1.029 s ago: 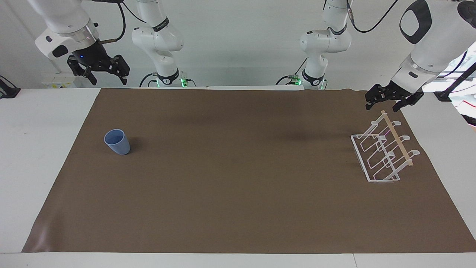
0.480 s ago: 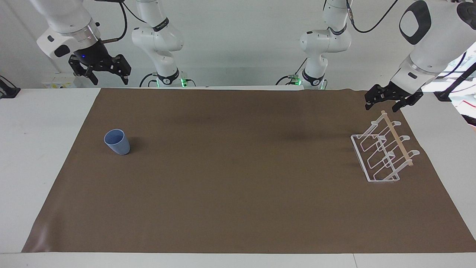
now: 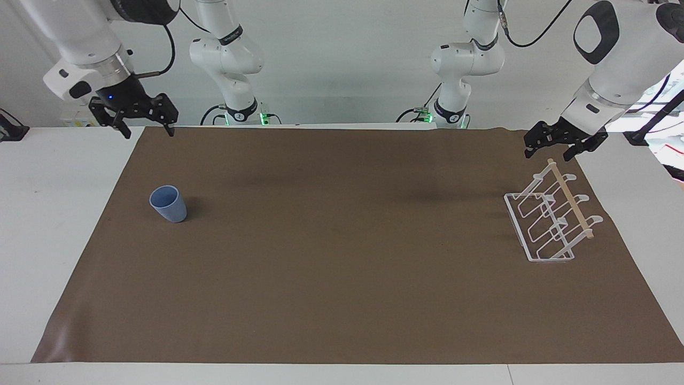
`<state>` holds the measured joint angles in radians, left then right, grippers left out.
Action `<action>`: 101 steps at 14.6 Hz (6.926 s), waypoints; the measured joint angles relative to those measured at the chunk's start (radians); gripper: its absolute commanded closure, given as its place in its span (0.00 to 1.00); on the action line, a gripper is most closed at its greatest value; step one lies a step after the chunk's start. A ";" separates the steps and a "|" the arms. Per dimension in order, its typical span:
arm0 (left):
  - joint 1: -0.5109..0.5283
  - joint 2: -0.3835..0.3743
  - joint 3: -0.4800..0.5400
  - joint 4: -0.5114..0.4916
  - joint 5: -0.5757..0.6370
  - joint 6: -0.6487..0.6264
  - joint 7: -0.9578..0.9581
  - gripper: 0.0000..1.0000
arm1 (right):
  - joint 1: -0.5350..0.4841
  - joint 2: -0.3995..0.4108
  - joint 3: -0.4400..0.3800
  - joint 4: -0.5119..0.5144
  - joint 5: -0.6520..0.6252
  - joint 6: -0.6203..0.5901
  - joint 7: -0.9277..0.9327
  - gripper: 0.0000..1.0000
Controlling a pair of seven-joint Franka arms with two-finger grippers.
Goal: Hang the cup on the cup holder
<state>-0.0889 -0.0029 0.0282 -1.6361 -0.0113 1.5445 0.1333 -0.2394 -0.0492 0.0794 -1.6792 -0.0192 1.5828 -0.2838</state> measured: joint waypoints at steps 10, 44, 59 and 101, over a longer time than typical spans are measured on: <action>0.000 0.000 0.000 -0.006 0.000 0.000 0.000 0.00 | -0.153 0.086 -0.008 -0.347 -0.004 0.450 -0.125 0.07; -0.017 -0.037 -0.003 -0.108 -0.053 0.052 -0.501 0.00 | -0.114 0.128 0.146 -0.156 0.424 0.072 -0.156 1.00; -0.285 -0.035 -0.011 -0.042 -0.435 0.169 -1.863 0.00 | 0.303 0.123 0.274 -0.276 1.310 0.510 0.166 1.00; -0.456 0.103 -0.012 -0.162 0.627 0.026 -1.928 1.00 | 0.081 0.066 0.251 -0.285 0.784 0.560 0.276 0.01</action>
<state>-0.5451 0.1004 0.0159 -1.7978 0.6153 1.5702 -1.7942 -0.1580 0.0166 0.3307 -1.9641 0.7644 2.1427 -0.0073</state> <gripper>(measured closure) 0.110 0.004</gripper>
